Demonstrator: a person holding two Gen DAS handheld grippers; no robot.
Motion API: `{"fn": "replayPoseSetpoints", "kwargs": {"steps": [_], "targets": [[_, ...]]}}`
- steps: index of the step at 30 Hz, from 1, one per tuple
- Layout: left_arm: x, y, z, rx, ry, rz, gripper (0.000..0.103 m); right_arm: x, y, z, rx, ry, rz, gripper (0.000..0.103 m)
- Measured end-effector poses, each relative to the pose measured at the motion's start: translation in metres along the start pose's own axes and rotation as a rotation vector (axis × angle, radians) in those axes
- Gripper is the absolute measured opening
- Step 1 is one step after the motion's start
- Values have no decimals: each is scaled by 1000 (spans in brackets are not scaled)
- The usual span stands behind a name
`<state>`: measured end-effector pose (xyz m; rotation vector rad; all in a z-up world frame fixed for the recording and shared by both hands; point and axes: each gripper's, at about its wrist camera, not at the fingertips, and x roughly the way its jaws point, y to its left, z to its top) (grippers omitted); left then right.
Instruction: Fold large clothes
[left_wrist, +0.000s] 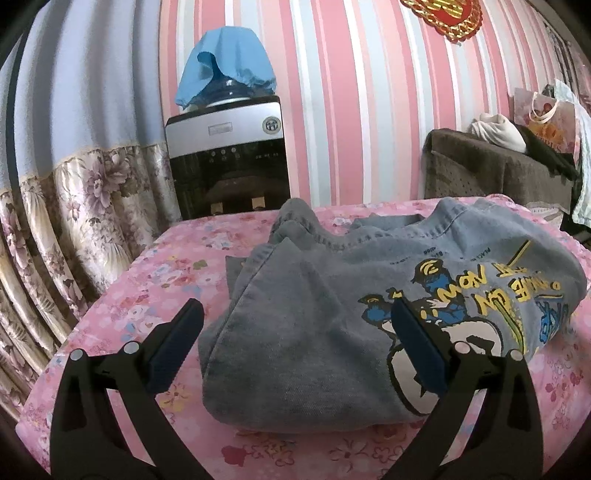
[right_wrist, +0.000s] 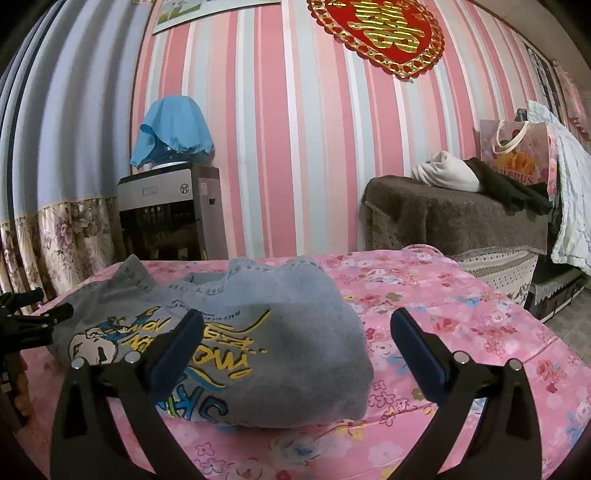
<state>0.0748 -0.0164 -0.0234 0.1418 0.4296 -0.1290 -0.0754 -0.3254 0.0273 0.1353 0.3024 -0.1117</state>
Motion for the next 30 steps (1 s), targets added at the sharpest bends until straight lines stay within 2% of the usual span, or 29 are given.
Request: {"fn": "replayPoseSetpoints", "kwargs": {"steps": [11,17,24,27,30], "targets": [[10,5,-1,-27,51,-10,100,6,3,-1,-10,26,-11,101],[12,-4,1,-5,76,4,100,18,-7,-1,39,89,-8,101],[17,-52,20,-33,130,-163,100,34,-35,-7,191,173,-31,101],[28,-78,30,-2,173,-166,100,41,-45,-11,241,207,-41,101],[40,-98,33,25,242,-201,100,57,-57,-19,307,301,-48,101]]}}
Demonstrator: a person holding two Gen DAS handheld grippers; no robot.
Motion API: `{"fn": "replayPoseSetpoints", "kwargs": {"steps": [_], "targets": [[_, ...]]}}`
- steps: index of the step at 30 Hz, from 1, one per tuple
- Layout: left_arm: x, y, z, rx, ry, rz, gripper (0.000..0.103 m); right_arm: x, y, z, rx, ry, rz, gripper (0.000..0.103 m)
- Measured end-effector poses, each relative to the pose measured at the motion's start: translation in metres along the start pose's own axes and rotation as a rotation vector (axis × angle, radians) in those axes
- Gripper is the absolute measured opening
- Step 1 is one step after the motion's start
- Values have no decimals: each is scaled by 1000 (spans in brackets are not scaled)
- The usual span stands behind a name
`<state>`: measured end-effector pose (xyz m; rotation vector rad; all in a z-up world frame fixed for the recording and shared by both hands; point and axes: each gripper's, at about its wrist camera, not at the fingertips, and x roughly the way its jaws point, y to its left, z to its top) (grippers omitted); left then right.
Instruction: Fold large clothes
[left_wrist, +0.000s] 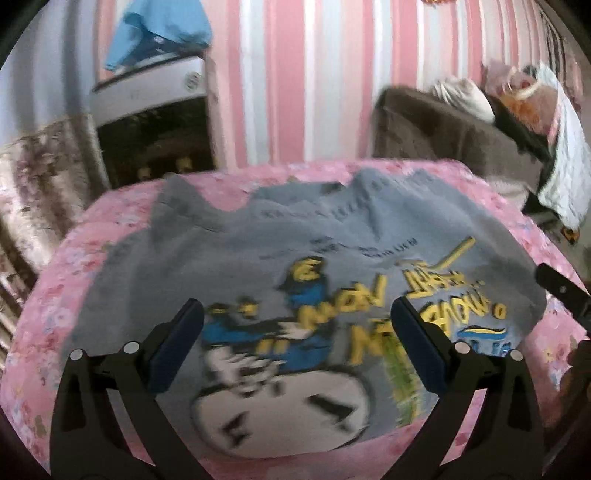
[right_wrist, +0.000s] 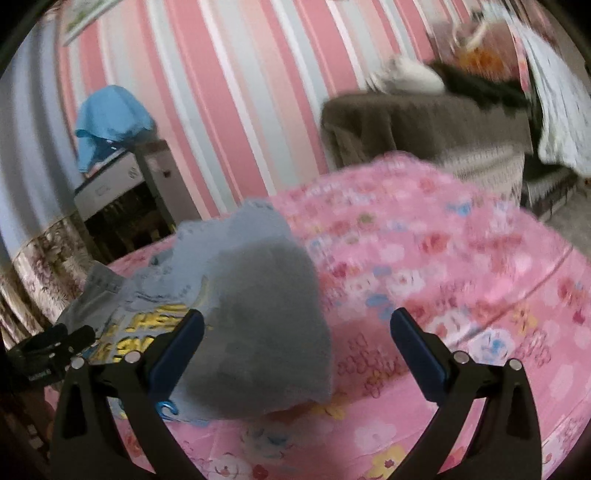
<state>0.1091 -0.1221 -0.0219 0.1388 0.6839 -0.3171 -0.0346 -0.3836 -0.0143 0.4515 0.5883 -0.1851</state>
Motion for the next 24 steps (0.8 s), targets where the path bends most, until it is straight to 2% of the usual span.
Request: {"fn": "replayPoseSetpoints", "kwargs": {"steps": [2,5,11,12,14,15,16,17,19,21,24], "targets": [[10,-9,0,21,47,-6,100,6,-7,-1,31,37,19,101],[19,-18,-3,44,89,44,100,3,-9,-1,25,31,37,101],[20,-9,-5,-42,123,8,100,-1,-6,4,-23,44,68,101],[20,-8,-4,-49,124,10,97,-3,-6,5,-19,42,73,101],[20,-7,-1,-64,134,12,77,-4,-7,6,-11,51,89,101],[20,-8,3,-67,135,14,58,-5,-7,7,-11,57,93,101],[21,-9,5,-69,140,2,46,-6,-8,7,-10,61,94,101],[23,-9,8,-77,148,-13,42,-6,-8,7,-11,61,92,101],[23,-8,13,-99,151,-25,24,-9,-7,8,-17,58,87,101],[23,-9,17,-108,145,-44,23,-13,-8,8,-15,54,91,101],[33,-14,10,-94,158,-28,23,-11,-7,4,0,84,103,101]]}}
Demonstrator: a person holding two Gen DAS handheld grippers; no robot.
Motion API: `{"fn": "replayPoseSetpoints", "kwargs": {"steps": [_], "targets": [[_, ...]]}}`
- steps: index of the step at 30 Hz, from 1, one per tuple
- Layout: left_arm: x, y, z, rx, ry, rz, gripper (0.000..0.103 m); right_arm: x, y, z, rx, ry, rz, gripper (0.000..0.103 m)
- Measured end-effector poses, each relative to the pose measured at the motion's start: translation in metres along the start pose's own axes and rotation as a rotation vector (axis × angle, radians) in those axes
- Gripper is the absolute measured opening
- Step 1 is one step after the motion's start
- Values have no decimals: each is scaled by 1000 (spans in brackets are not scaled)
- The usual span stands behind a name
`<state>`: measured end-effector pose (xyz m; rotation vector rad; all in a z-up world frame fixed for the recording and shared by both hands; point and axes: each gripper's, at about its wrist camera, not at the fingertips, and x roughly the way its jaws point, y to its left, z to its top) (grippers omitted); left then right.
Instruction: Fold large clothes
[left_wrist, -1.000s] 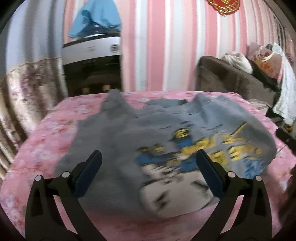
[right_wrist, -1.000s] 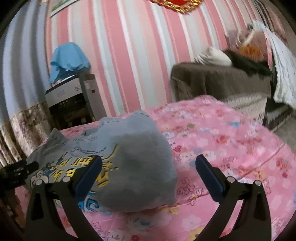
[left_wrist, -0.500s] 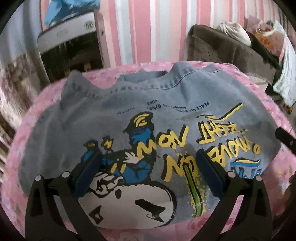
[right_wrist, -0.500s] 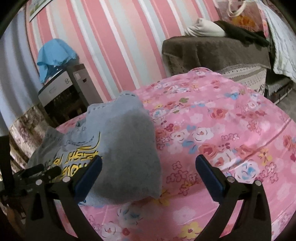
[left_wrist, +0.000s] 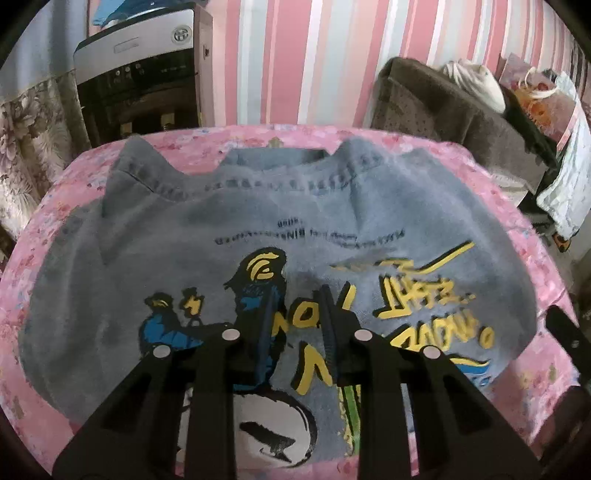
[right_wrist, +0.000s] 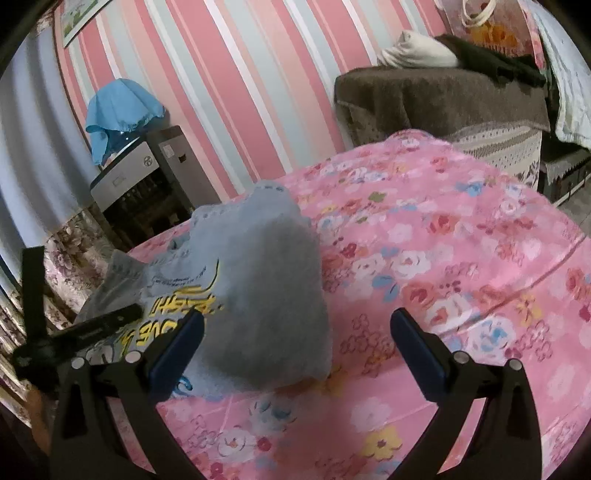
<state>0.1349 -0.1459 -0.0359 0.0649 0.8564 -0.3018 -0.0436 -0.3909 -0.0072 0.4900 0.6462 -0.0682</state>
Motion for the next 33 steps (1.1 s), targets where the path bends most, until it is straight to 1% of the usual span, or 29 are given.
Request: {"fn": "replayPoseSetpoints", "kwargs": {"steps": [2,5,8,9,12,13,14,15,16,17,18,20,24,25,26,27,29,30,33], "targets": [[12,-2,-6,16,20,20,23,4,0,-5,10,23,-1,101],[13,-11,-11,82,8,63,24,14,-3,-12,27,61,14,101],[13,-7,-9,61,15,41,25,29,-3,-13,42,106,27,101],[13,-5,-9,49,19,25,26,33,-2,-13,48,115,37,101],[13,-4,-8,44,20,10,29,50,0,-14,79,153,61,99],[14,-4,-8,46,19,8,31,54,2,-14,86,157,62,96],[14,-4,-8,49,18,8,31,57,5,-14,81,157,58,81],[14,-5,-8,55,17,8,32,59,7,-15,83,166,70,70],[14,-5,-8,59,16,9,33,60,8,-15,97,168,76,67],[14,-6,-8,64,15,10,34,62,8,-16,115,173,85,61],[14,-7,-9,66,15,12,34,63,8,-17,123,179,92,59],[13,-7,-10,66,16,10,36,65,8,-18,147,181,100,59],[15,-12,-8,65,29,-3,46,78,17,-14,132,193,118,59],[15,-13,-8,67,31,-5,49,80,18,-14,127,195,124,57],[15,-13,-8,70,33,-5,49,83,20,-12,123,195,132,49],[16,-13,-7,71,37,-5,49,84,22,-11,123,192,143,44],[16,-10,-7,61,44,-20,49,75,28,-7,103,156,156,40],[16,-8,-6,54,48,-31,49,68,34,-5,79,132,157,39],[16,-3,-4,37,62,-52,48,58,51,3,14,103,144,38]]}}
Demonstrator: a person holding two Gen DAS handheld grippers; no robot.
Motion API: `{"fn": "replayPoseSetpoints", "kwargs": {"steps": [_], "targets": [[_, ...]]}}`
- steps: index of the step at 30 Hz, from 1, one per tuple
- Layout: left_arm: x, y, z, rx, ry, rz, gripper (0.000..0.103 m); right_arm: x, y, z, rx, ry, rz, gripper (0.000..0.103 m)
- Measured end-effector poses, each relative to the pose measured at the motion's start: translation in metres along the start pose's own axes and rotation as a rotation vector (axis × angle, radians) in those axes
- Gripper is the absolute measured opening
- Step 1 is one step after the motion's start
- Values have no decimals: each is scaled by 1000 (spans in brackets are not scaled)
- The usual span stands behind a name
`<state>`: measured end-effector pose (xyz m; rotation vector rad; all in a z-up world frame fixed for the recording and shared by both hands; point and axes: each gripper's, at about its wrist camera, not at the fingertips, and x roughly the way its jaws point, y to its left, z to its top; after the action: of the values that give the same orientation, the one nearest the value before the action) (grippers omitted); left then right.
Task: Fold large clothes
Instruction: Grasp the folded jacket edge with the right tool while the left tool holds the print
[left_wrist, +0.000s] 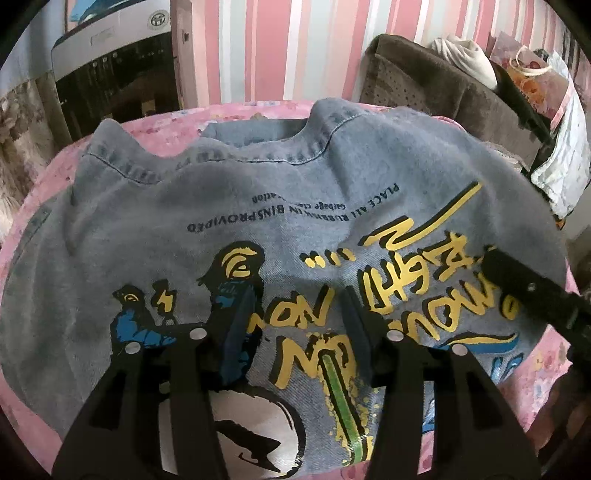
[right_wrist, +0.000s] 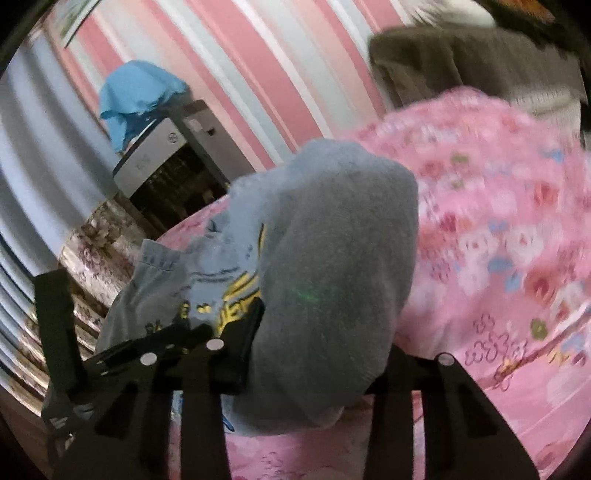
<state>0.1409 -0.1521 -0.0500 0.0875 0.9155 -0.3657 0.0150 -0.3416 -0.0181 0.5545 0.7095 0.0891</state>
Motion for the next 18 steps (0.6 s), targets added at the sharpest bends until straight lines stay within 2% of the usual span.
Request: {"fn": "replayPoseSetpoints", "kwargs": {"steps": [2,3,4,6,8,12,14,16,18], "targets": [[-3,6,3,-8,16,5,35,-7,17,5,-53,-18,-15,38],[-6,10,3,-19,22,-1,23,-11,25,7,-77,-26,-21,38],[-8,19,5,-40,31,-27,12,-13,30,9,-97,-33,-29,38],[-8,34,7,-69,52,-83,0,-16,44,10,-139,-47,-50,38],[-10,46,9,-85,23,-177,0,-19,48,10,-157,-54,-50,38],[-26,32,6,-10,-84,-230,0,-21,58,12,-179,-67,-55,38],[-17,21,2,32,-56,-213,0,-20,59,12,-182,-64,-62,38],[3,20,-4,17,11,-205,0,-20,60,12,-184,-62,-67,38],[9,25,-7,11,-5,-235,0,-18,67,10,-202,-59,-77,37]]}}
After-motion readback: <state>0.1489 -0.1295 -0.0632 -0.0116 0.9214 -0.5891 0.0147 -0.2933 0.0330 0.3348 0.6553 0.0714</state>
